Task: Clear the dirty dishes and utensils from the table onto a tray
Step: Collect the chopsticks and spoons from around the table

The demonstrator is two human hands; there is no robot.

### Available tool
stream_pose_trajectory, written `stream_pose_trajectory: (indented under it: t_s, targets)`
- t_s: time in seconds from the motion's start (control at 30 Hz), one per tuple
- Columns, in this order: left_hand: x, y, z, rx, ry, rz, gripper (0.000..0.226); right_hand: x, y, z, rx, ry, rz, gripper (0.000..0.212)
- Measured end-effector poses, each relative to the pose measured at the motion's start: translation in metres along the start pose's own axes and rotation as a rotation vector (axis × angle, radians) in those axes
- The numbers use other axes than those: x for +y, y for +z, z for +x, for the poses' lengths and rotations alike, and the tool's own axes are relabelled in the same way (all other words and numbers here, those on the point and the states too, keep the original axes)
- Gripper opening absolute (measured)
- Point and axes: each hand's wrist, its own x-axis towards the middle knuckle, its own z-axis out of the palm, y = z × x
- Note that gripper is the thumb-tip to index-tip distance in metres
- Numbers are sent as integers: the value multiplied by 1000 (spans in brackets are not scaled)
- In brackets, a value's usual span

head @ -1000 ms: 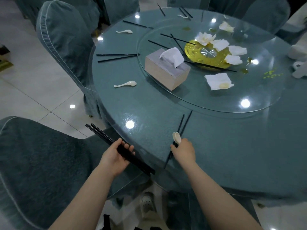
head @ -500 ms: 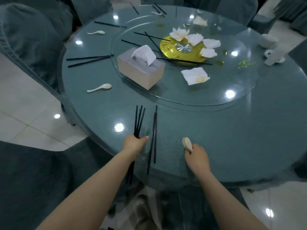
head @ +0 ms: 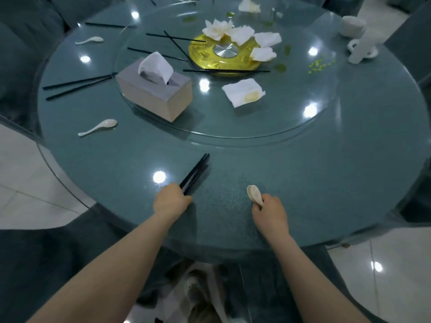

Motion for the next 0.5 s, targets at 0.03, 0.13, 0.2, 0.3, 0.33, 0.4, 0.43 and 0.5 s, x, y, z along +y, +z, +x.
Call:
stream_pose_trajectory:
  t_s: [0.03, 0.13, 0.2, 0.3, 0.33, 0.4, 0.43, 0.5]
  targets:
    - [-1, 1, -1, 12, 24, 54, 27, -1, 1, 1, -4, -5, 7, 15]
    - [-4, 2, -3, 41, 88, 106, 25, -5, 0, 6, -14, -13, 39, 17]
    - [-9, -2, 0, 2, 98, 61, 19, -9, 1, 10, -20, -24, 59, 18]
    - [-19, -15, 2, 20, 37, -234, 22, -18, 3, 15, -40, -39, 84, 18]
    - [-23, -20, 2, 47, -21, -409, 24, -22, 5, 16, -43, -48, 90, 19]
    - [-31, -33, -1, 64, -168, -748, 23, -33, 8, 18, -49, -74, 75, 18]
    - [-37, -39, -3, 55, -242, -903, 22, -40, 10, 19, -58, -88, 62, 17]
    - [-51, -52, -8, 51, -366, -1206, 24, -55, 13, 22, -83, -119, 60, 16]
